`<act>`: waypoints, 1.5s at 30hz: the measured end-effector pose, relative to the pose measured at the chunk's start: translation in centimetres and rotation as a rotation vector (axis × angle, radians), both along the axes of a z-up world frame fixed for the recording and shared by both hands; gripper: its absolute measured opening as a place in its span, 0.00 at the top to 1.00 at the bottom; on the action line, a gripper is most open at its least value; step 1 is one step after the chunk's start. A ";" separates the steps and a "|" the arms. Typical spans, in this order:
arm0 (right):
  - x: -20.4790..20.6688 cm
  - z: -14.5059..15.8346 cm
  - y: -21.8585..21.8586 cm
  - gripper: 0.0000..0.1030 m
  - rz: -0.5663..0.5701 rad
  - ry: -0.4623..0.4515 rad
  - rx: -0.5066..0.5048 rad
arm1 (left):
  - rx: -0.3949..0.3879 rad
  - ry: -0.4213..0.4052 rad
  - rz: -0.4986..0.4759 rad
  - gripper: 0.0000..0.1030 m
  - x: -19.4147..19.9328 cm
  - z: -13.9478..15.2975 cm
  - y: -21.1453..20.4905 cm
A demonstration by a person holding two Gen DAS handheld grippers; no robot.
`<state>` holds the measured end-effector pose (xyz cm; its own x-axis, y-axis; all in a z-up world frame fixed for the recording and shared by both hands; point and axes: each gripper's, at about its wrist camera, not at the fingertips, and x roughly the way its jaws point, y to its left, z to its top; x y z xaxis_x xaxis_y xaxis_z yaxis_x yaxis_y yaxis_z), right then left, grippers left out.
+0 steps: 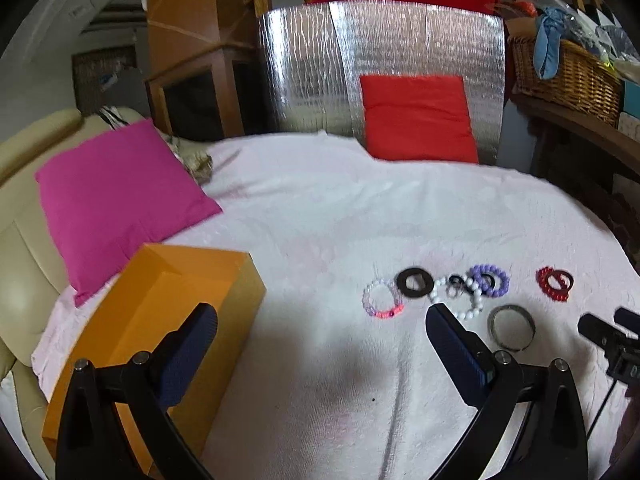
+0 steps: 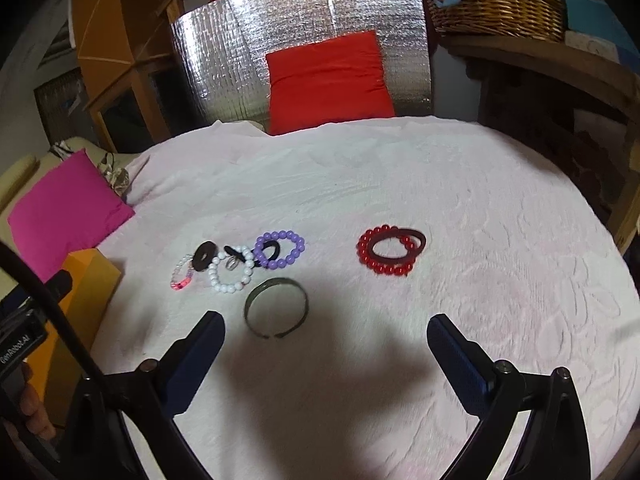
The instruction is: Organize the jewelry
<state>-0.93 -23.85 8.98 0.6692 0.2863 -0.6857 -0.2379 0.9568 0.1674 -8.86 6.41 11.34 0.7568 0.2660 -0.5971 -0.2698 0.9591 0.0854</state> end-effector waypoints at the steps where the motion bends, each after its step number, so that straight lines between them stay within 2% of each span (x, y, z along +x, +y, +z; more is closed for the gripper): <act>1: 0.5 -0.2 0.1 0.06 0.007 0.000 -0.008 | -0.008 0.016 -0.001 0.00 0.4 -0.4 0.4; 7: 3.2 -2.4 0.7 0.24 0.039 0.062 -0.016 | -0.027 0.117 -0.035 0.00 2.6 -2.7 1.3; 9: 4.5 -3.4 1.6 0.38 0.050 0.098 -0.015 | -0.046 0.140 -0.052 0.00 3.2 -3.3 1.3; 11: 5.3 -4.4 2.5 0.45 0.071 0.129 -0.024 | -0.054 0.163 -0.071 0.00 3.8 -3.8 1.1; 14: 5.8 -5.2 3.6 0.45 0.108 0.163 -0.017 | -0.054 0.185 -0.094 0.00 4.5 -4.3 1.0; 17: 5.8 -5.4 4.6 0.45 0.133 0.143 -0.043 | -0.053 0.196 -0.104 0.00 5.2 -4.7 0.7; 19: 6.0 -5.9 4.9 0.55 0.127 0.140 -0.074 | -0.068 0.204 -0.118 0.02 5.7 -5.0 0.5; 20: 6.0 -6.0 4.9 0.62 0.123 0.131 -0.085 | -0.075 0.209 -0.124 0.05 6.0 -5.0 0.4; 22: 6.1 -6.1 5.0 0.67 0.123 0.115 -0.100 | -0.087 0.223 -0.140 0.12 6.8 -5.5 0.0; 24: 6.0 -6.2 4.8 0.82 0.114 0.097 -0.113 | -0.095 0.233 -0.149 0.20 7.6 -6.0 -0.4; 27: 6.1 -6.2 4.3 0.92 0.108 0.090 -0.112 | -0.107 0.245 -0.144 0.22 8.9 -6.8 -0.6; 30: 6.0 -6.1 3.5 0.96 0.111 0.088 -0.092 | -0.117 0.257 -0.137 0.22 10.2 -7.6 -0.6; 33: 6.0 -5.9 2.8 0.96 0.117 0.096 -0.073 | -0.134 0.274 -0.129 0.22 11.3 -8.6 -0.6; 34: 5.9 -5.8 2.4 0.96 0.115 0.099 -0.064 | -0.145 0.281 -0.136 0.25 11.7 -8.9 -0.7; 35: 5.8 -5.8 2.1 0.96 0.112 0.104 -0.053 | -0.154 0.288 -0.142 0.37 11.9 -9.2 -0.7; 36: 5.7 -5.7 1.9 0.96 0.110 0.108 -0.043 | -0.169 0.300 -0.151 0.55 12.2 -9.5 -0.8; 38: 5.7 -5.6 1.3 0.96 0.108 0.115 -0.027 | -0.227 0.291 -0.184 0.71 12.3 -9.8 -0.7; 39: 5.7 -5.5 1.2 0.96 0.105 0.116 -0.023 | -0.232 0.285 -0.194 0.79 12.2 -9.7 -0.8; 41: 5.7 -5.3 0.9 0.96 0.101 0.115 -0.009 | -0.232 0.281 -0.220 0.87 12.2 -9.6 -1.1; 45: 5.4 -4.6 0.5 0.96 0.091 0.106 0.016 | -0.253 0.278 -0.234 0.93 11.5 -9.4 -0.8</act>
